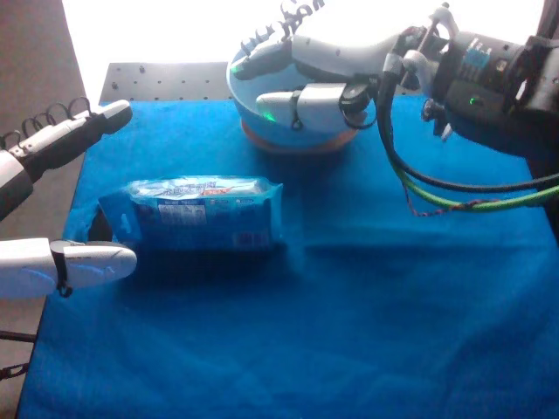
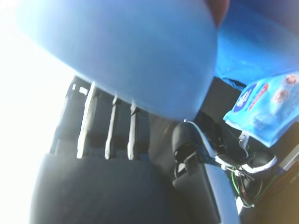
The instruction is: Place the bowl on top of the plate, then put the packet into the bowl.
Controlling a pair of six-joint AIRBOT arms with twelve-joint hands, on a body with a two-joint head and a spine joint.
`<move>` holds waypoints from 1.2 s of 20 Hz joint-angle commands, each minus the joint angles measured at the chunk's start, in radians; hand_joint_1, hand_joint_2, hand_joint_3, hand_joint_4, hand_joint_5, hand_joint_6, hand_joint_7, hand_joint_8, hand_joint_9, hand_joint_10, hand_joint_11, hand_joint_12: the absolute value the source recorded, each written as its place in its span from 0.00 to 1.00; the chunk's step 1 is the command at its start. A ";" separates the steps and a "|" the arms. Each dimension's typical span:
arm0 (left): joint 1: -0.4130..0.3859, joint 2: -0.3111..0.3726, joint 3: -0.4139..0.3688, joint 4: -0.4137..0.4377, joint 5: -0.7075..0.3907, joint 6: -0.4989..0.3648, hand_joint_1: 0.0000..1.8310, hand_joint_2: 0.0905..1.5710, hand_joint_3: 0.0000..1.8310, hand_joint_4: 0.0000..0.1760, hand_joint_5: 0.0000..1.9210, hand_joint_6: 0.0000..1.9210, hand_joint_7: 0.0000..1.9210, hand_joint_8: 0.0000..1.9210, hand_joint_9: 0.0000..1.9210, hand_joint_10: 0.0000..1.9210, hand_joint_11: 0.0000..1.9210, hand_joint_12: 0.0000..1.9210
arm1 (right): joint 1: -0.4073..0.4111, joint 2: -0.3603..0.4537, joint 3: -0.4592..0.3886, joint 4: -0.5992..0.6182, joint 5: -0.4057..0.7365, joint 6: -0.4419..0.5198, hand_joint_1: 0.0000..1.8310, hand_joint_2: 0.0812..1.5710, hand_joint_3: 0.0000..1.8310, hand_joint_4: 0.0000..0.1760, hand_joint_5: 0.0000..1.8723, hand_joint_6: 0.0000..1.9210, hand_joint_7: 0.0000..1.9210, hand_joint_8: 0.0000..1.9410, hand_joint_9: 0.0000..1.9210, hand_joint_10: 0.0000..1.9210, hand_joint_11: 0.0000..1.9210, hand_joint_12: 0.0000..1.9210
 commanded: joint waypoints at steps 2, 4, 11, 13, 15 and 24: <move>-0.008 -0.006 0.001 -0.010 -0.128 -0.011 0.35 0.54 0.00 1.00 0.02 0.00 0.00 0.00 0.00 0.00 0.00 0.00 | -0.004 0.000 0.000 0.033 0.090 0.001 0.04 0.89 0.00 0.00 0.28 0.00 0.31 0.00 0.35 0.01 0.17 0.49; -0.008 -0.006 0.000 -0.010 -0.128 -0.012 0.35 0.54 0.00 1.00 0.02 0.00 0.00 0.00 0.00 0.00 0.00 0.00 | -0.005 0.001 0.000 0.035 0.088 0.001 0.04 0.89 0.00 0.00 0.28 0.00 0.29 0.00 0.32 0.00 0.14 0.47; -0.007 -0.008 -0.001 -0.015 -0.127 -0.011 0.36 0.53 0.00 0.96 0.02 0.00 0.00 0.00 0.00 0.00 0.00 0.00 | -0.005 0.038 -0.021 0.044 0.089 0.001 0.00 0.79 0.00 0.41 0.14 0.00 0.10 0.00 0.06 0.01 0.00 0.16; -0.007 -0.008 -0.001 -0.016 -0.128 -0.011 0.39 0.53 0.00 0.93 0.02 0.00 0.00 0.00 0.00 0.00 0.00 0.00 | -0.005 0.059 -0.040 0.045 0.091 0.001 0.00 0.70 0.00 0.88 0.08 0.00 0.03 0.00 0.00 0.00 0.00 0.01; -0.007 -0.008 -0.001 -0.017 -0.129 -0.011 0.42 0.53 0.00 0.90 0.01 0.00 0.00 0.00 0.00 0.00 0.00 0.00 | -0.005 0.100 -0.072 0.050 0.111 0.001 0.00 0.69 0.00 1.00 0.04 0.00 0.00 0.00 0.00 0.00 0.00 0.00; 0.005 -0.008 -0.004 -0.034 -0.144 -0.011 0.37 0.50 0.00 1.00 0.00 0.00 0.00 0.00 0.00 0.00 0.00 0.00 | -0.131 0.326 -0.258 0.251 0.371 -0.055 0.00 0.62 0.00 1.00 0.00 0.00 0.00 0.00 0.00 0.00 0.00 0.00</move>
